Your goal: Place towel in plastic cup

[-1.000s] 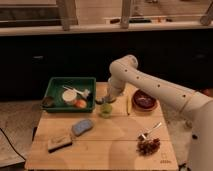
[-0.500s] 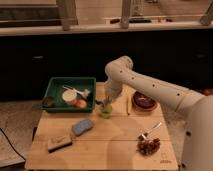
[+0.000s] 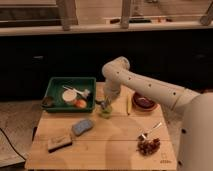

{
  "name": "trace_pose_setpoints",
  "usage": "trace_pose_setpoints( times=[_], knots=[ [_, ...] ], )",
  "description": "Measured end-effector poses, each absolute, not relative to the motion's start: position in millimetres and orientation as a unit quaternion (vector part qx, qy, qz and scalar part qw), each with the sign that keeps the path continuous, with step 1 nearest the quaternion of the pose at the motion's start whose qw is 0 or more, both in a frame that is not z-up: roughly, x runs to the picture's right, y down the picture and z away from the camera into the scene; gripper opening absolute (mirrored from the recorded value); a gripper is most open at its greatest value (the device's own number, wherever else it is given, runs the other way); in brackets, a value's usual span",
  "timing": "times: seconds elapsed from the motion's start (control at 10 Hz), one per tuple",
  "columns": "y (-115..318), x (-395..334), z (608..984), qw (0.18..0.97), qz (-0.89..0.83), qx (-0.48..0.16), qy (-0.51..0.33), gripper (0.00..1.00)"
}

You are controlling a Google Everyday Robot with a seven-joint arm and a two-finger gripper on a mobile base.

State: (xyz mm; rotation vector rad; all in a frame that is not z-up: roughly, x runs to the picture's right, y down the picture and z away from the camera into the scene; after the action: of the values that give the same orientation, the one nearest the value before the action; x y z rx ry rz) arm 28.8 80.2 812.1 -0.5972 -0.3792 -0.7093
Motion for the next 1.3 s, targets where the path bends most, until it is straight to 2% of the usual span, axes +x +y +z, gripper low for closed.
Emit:
trace_pose_setpoints(
  times=[0.4, 0.6, 1.0, 1.1, 1.3],
  knots=[
    [89.3, 24.7, 810.4, 0.866, -0.352, -0.293, -0.201, 0.00],
    [90.9, 19.6, 811.4, 0.864, -0.351, -0.293, -0.211, 0.07],
    [92.7, 11.8, 814.0, 0.860, -0.351, -0.299, -0.218, 0.45],
    [92.7, 12.4, 815.6, 0.861, -0.349, -0.300, -0.218, 0.60],
    [92.8, 13.9, 816.9, 0.861, -0.346, -0.302, -0.218, 0.74]
  ],
)
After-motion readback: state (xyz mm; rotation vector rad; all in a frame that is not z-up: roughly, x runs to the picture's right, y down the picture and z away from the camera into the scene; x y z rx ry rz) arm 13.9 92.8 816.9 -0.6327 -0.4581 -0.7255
